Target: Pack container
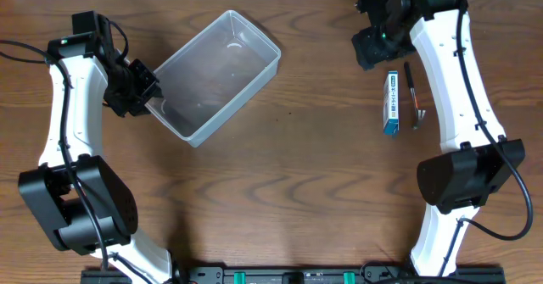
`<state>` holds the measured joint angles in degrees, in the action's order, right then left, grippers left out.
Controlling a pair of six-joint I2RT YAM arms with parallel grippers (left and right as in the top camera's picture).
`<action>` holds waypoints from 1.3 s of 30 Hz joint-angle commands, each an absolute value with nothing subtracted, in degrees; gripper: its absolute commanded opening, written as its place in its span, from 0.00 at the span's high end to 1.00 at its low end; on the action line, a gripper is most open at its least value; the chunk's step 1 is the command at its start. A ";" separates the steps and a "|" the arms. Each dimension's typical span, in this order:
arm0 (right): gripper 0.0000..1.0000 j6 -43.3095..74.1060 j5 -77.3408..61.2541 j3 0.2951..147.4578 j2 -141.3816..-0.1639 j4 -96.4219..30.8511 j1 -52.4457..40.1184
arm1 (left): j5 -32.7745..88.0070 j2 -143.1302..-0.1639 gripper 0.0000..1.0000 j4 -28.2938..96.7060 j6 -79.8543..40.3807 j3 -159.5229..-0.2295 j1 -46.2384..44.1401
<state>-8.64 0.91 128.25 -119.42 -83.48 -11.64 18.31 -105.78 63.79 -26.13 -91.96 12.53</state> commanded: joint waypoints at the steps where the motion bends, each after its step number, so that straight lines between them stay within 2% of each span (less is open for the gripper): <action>1: 0.28 -9.52 1.06 126.17 -120.05 -82.94 -12.08 | 18.79 -106.04 0.68 64.51 -26.24 -92.31 12.58; 8: 0.28 -9.52 1.06 119.81 -120.05 -79.42 -12.10 | 16.62 -106.30 0.69 65.49 -26.15 -91.98 12.58; 18: 0.28 -9.56 1.04 119.46 -119.98 -78.17 -12.86 | 13.23 -106.54 0.69 65.01 -25.78 -90.74 12.58; 39: 0.26 -9.93 1.02 119.46 -119.96 -75.92 -14.68 | 13.26 -107.39 0.69 54.54 -25.61 -80.84 12.58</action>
<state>-9.50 0.95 119.46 -119.63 -76.14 -14.04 14.17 -106.59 55.22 -25.87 -82.39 12.53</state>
